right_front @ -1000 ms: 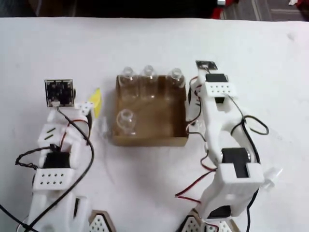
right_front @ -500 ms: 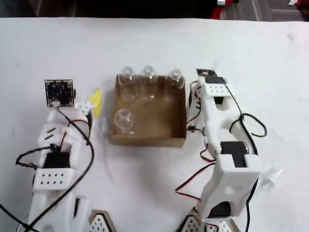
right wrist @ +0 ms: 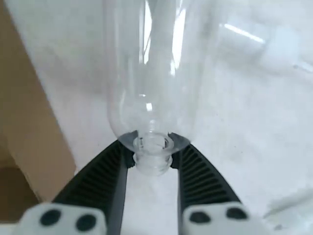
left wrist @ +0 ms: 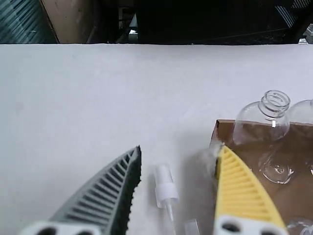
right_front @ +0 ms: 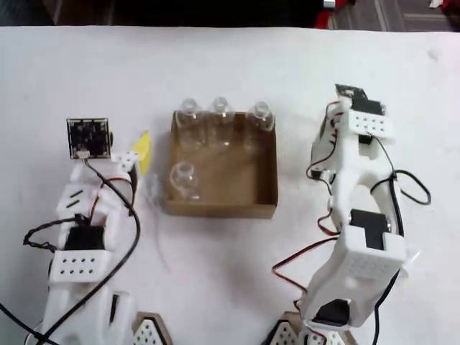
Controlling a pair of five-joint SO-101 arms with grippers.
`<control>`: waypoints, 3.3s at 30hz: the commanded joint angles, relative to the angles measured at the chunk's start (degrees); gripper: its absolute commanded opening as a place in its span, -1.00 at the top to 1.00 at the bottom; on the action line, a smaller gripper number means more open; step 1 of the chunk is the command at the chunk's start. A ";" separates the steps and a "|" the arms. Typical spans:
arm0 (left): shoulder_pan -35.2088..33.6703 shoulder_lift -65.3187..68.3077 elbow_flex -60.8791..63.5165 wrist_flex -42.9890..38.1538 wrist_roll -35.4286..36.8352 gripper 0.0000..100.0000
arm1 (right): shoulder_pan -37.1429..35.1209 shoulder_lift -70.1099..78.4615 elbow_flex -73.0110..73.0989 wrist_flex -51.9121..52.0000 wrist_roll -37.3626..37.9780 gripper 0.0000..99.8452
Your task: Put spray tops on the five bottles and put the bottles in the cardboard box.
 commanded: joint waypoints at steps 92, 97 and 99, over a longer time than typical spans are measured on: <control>1.19 -1.01 -0.18 -1.14 0.70 0.53 | 35.65 -14.55 4.13 -2.95 -11.96 0.97; 1.27 -1.01 -0.18 -1.05 0.70 0.53 | 26.95 -18.07 -7.82 3.12 -12.31 0.97; 1.01 -1.01 -0.18 -0.97 0.70 0.53 | 23.96 -18.07 -10.20 5.67 -11.87 0.97</control>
